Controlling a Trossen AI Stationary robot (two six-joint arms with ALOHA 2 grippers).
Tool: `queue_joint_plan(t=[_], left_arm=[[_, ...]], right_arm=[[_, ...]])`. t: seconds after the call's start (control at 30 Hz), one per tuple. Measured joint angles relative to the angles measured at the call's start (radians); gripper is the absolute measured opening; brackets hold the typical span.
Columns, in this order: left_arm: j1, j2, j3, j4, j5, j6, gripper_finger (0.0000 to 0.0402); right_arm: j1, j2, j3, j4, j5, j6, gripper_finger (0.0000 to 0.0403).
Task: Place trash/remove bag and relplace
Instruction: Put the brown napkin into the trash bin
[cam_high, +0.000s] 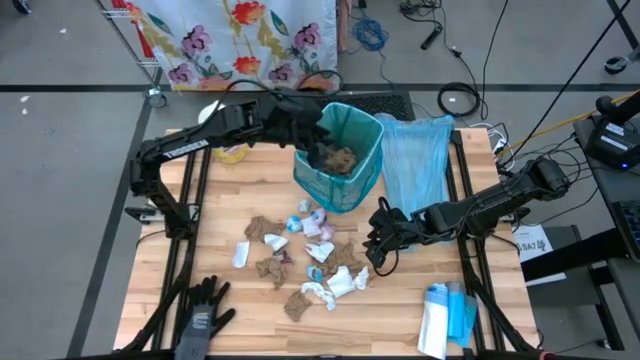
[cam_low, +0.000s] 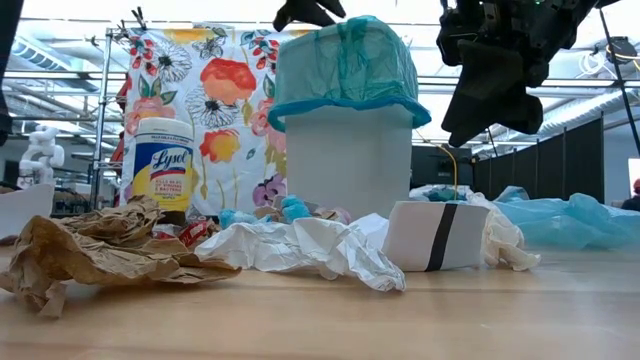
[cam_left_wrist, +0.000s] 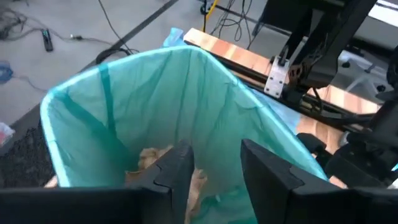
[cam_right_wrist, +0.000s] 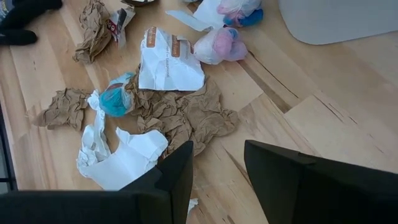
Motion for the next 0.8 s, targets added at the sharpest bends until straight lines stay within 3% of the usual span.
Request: queue_joint_plan(t=[0.17,0.43,0.6,0.8], left_arm=[[-0.006,-0.035,-0.001,-0.093,-0.005,0.006,0.0142],[-0.157,-0.18,-0.054,-0.317,-0.187,-0.018,0.0143],[-0.269,-0.308,-0.215,-0.358,-0.323,-0.162,0.0143],[-0.346,-0.477,-0.513,-0.356,-0.385,-0.396,0.0143]], right_arm=[[0.0,0.0,0.0,0.0,0.0,0.004,0.0134],[0.0,0.0,0.0,0.0,0.0,0.023,0.0134],[0.001,0.0,0.0,0.0,0.0,0.027,0.0134],[0.001,0.0,0.0,0.0,0.0,0.026,0.0134]])
